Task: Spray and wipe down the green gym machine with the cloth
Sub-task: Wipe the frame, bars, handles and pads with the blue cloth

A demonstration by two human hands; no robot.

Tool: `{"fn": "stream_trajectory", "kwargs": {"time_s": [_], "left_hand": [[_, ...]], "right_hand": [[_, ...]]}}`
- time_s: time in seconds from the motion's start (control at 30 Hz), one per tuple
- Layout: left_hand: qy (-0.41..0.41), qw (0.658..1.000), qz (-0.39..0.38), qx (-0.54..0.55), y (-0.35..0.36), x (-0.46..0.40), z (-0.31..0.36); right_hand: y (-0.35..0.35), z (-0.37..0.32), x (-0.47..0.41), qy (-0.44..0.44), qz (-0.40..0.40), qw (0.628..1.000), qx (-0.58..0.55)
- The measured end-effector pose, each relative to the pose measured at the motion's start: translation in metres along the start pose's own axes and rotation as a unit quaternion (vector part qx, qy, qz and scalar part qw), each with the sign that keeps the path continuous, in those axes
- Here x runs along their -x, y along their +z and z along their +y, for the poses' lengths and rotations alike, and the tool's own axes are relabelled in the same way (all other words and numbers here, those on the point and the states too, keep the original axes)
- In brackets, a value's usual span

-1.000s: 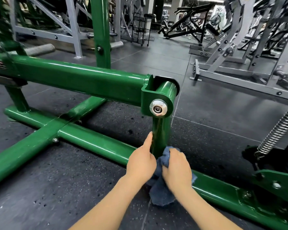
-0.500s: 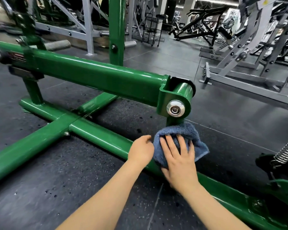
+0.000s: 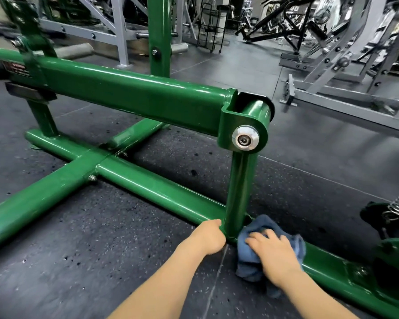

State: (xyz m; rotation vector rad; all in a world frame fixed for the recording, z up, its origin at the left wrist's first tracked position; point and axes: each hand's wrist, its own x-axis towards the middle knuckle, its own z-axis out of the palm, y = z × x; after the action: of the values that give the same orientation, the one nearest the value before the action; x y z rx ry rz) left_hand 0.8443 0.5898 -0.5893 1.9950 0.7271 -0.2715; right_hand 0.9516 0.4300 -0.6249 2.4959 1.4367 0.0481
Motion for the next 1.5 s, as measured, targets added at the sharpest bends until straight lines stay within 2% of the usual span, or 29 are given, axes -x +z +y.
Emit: {"fn": "stream_trajectory", "kwargs": {"time_s": [0.07,0.17,0.3,0.43,0.53,0.73,0.8,0.9,1.0,1.1,1.23,1.4,1.5], "left_hand": [[-0.003,1.000,0.000,-0.027,-0.003,-0.001,-0.009],[-0.003,0.999,-0.011,-0.051,-0.002,-0.007,-0.023],[-0.014,0.996,-0.041,-0.080,0.017,-0.010,-0.026],[0.006,0.996,-0.046,-0.070,0.037,-0.015,-0.013],[0.021,0.997,-0.037,-0.068,0.046,-0.020,-0.004],[0.028,0.994,-0.064,-0.089,0.058,-0.022,-0.002],[0.033,0.993,-0.061,-0.093,0.061,-0.023,-0.003],[0.046,0.995,-0.030,-0.083,0.068,-0.025,0.001],[0.056,0.994,0.015,-0.090,0.077,-0.026,0.004],[0.105,0.986,0.019,-0.126,0.082,-0.029,0.005],[0.167,0.964,-0.008,-0.206,0.084,-0.033,0.008],[0.126,0.939,-0.012,-0.319,0.100,-0.031,0.006],[0.111,0.928,-0.014,-0.356,0.107,-0.032,0.002]], "right_hand": [[-0.003,0.016,0.004,0.046,-0.055,0.997,-0.014],[-0.005,0.018,0.005,0.104,-0.070,0.992,-0.025],[-0.004,-0.010,-0.011,0.067,-0.030,0.997,-0.032],[0.009,-0.022,-0.021,0.079,-0.070,0.994,0.000],[0.016,-0.011,-0.015,0.078,-0.070,0.994,0.008],[0.014,0.022,0.011,0.173,-0.097,0.980,0.025],[0.008,0.023,0.012,0.161,-0.086,0.983,0.023],[0.009,0.004,0.002,0.085,-0.028,0.996,-0.023],[0.018,-0.004,-0.002,0.050,-0.049,0.996,-0.061],[0.020,0.021,0.008,0.060,-0.062,0.994,-0.063],[0.020,0.054,0.030,0.153,-0.079,0.984,-0.049],[0.017,0.044,0.004,0.227,-0.057,0.963,-0.131],[0.022,0.035,-0.023,0.203,-0.006,0.960,-0.192]]}}
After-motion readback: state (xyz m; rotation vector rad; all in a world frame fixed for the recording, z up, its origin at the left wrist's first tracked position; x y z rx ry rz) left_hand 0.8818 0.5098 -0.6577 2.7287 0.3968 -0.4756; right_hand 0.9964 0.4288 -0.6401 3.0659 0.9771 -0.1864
